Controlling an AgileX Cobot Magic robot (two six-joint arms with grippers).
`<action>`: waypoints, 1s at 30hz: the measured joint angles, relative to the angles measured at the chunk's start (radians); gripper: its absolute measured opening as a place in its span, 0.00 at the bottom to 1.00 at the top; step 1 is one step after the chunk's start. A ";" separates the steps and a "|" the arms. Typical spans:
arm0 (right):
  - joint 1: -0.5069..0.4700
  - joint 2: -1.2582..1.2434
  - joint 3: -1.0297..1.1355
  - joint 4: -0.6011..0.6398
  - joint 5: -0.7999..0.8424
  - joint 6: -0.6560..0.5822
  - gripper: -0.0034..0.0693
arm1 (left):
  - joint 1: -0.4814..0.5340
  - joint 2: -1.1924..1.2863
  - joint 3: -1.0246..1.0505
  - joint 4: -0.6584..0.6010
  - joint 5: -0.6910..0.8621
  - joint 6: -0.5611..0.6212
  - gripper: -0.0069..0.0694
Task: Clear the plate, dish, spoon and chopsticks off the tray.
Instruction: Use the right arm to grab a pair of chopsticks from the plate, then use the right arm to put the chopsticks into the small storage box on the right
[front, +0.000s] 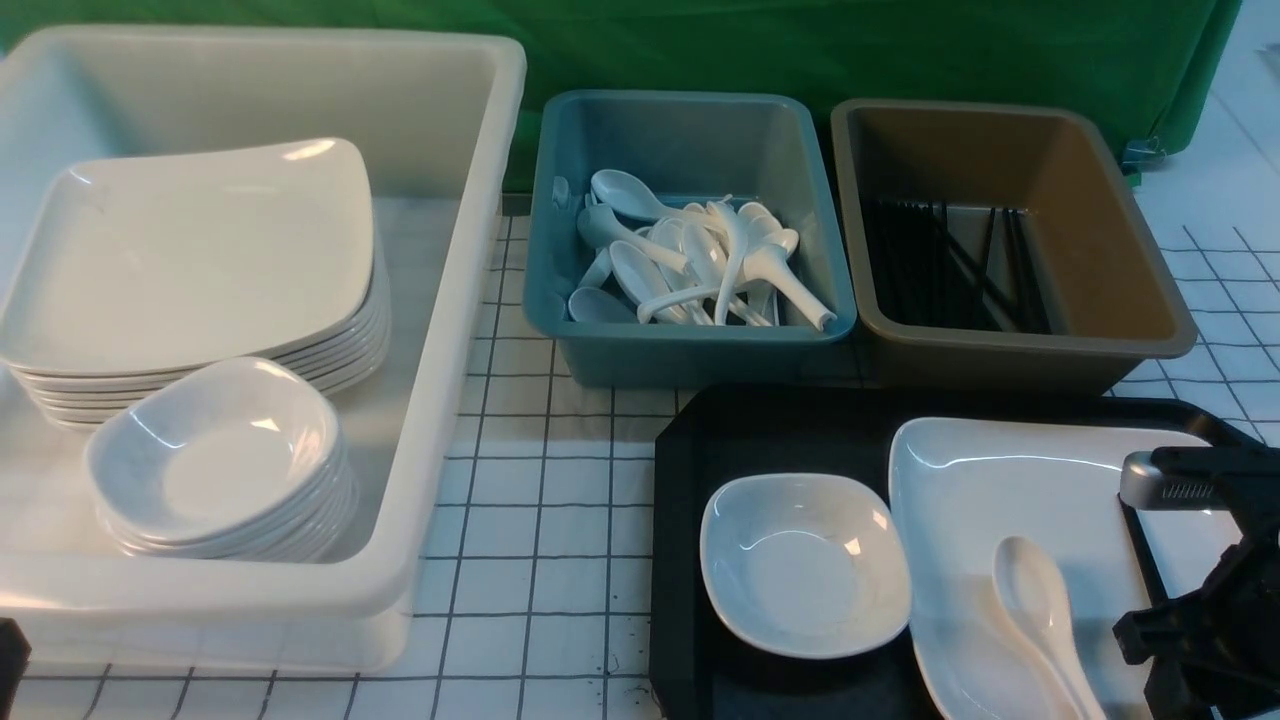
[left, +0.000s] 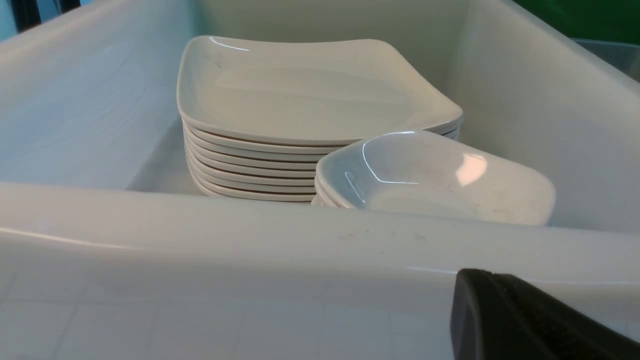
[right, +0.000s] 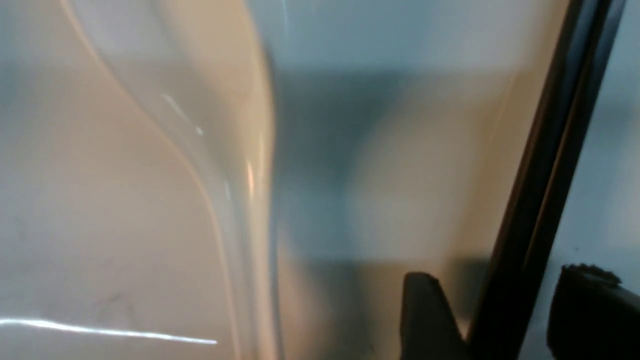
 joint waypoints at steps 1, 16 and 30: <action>0.000 0.003 -0.001 0.000 0.000 0.000 0.58 | 0.000 0.000 0.000 0.000 0.000 0.000 0.10; 0.000 0.056 -0.062 -0.007 0.101 -0.033 0.28 | 0.000 0.000 0.000 0.000 0.000 0.000 0.10; 0.000 -0.243 -0.346 0.004 0.029 -0.030 0.28 | 0.000 0.000 0.000 0.000 0.000 0.000 0.10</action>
